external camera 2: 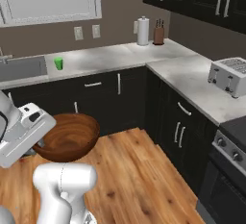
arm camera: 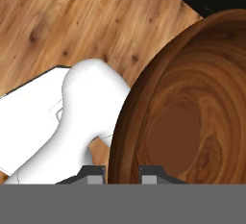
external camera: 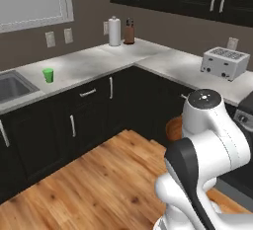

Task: Pick the cup and bowl from the counter and place them on the counter next to the sink.

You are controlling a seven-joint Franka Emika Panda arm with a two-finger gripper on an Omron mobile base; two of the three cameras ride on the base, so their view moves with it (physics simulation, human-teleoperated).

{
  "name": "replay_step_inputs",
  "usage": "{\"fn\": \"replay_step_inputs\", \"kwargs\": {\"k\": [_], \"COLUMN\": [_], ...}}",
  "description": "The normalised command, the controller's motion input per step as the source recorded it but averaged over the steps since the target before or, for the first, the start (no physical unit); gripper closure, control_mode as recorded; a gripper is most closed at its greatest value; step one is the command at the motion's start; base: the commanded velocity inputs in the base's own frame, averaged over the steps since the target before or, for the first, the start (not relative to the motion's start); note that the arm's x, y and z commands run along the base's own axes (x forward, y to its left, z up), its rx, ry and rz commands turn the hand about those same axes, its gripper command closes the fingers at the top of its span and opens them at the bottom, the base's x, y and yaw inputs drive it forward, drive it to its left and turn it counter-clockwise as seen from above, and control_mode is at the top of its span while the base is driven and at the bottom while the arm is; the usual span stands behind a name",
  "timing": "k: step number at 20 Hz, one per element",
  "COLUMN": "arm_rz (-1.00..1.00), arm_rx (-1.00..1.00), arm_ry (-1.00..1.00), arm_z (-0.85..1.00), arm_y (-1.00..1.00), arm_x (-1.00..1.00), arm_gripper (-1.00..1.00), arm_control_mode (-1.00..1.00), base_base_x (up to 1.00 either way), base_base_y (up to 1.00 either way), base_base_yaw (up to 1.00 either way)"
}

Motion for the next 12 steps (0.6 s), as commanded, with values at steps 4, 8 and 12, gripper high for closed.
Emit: {"fn": "replay_step_inputs", "kwargs": {"k": [4,8,12], "arm_rz": [0.0,0.0,0.0], "arm_rx": [0.0,0.0,0.0], "arm_ry": [0.0,0.0,0.0], "arm_z": [0.0,0.0,0.0], "arm_y": [0.0,0.0,0.0], "arm_x": [0.0,0.0,0.0], "arm_gripper": [1.0,1.0,1.0], "arm_control_mode": [1.0,1.0,1.0], "base_base_x": [-0.06,0.21,0.37], "base_base_y": [0.83,0.89,0.97], "base_base_yaw": [0.47,0.08,0.0]}}
